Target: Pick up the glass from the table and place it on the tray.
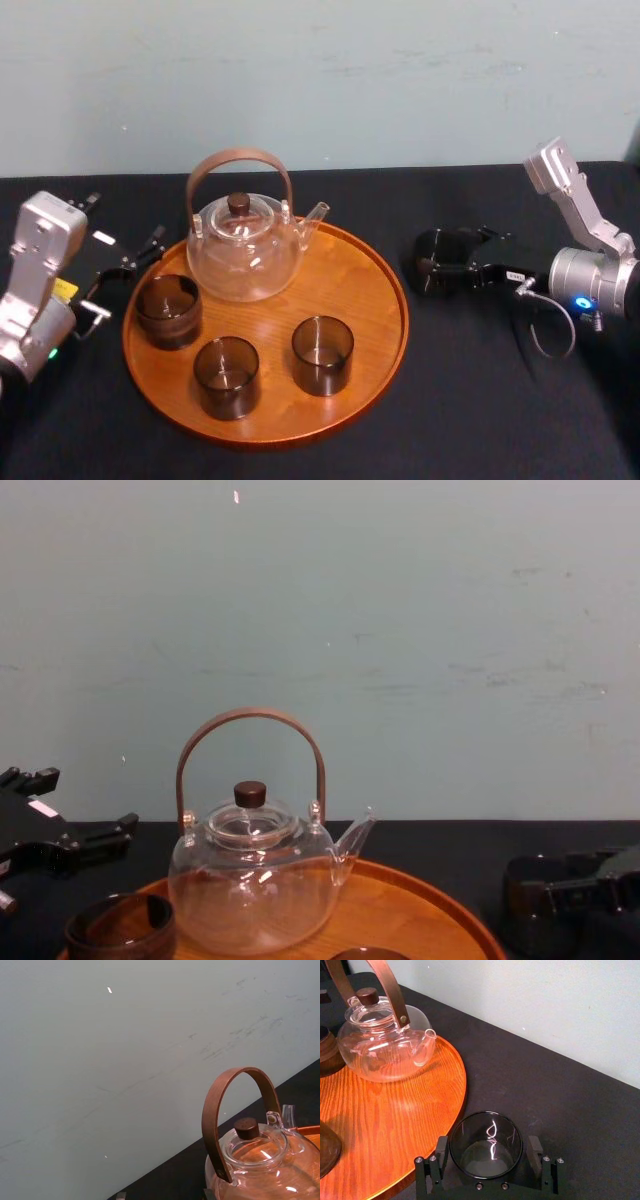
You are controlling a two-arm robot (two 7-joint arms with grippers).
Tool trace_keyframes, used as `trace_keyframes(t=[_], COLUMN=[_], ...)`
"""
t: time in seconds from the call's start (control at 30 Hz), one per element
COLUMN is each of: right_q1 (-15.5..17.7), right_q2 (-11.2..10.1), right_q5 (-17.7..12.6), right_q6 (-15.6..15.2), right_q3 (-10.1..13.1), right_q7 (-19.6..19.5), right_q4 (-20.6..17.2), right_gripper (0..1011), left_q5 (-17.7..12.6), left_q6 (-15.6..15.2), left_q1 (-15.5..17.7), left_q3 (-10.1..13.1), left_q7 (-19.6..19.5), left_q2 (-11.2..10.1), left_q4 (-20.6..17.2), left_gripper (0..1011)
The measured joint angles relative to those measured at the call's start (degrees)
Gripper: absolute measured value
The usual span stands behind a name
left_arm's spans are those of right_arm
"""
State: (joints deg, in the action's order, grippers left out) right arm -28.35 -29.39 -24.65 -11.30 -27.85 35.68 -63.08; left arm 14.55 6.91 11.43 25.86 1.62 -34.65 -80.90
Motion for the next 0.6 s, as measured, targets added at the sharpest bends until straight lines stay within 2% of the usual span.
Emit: trace_keyframes(t=[0.47, 0.6], right_q1=[-0.4, -0.4], right_q2=[0.2, 0.2], right_q5=[0.9, 0.7], right_q6=[0.9, 0.8], right_q3=[-0.4, -0.4], right_q7=[0.0, 0.1], right_q4=[0.3, 0.3], right_gripper=[1002, 963], left_q5=[0.0, 0.0], left_q6=[0.0, 0.0], left_q1=[0.0, 0.0], left_q3=[0.0, 0.0], left_q7=[0.0, 0.0], left_q2=[0.0, 0.0], left_q4=[0.0, 0.0], left_gripper=[1001, 1001])
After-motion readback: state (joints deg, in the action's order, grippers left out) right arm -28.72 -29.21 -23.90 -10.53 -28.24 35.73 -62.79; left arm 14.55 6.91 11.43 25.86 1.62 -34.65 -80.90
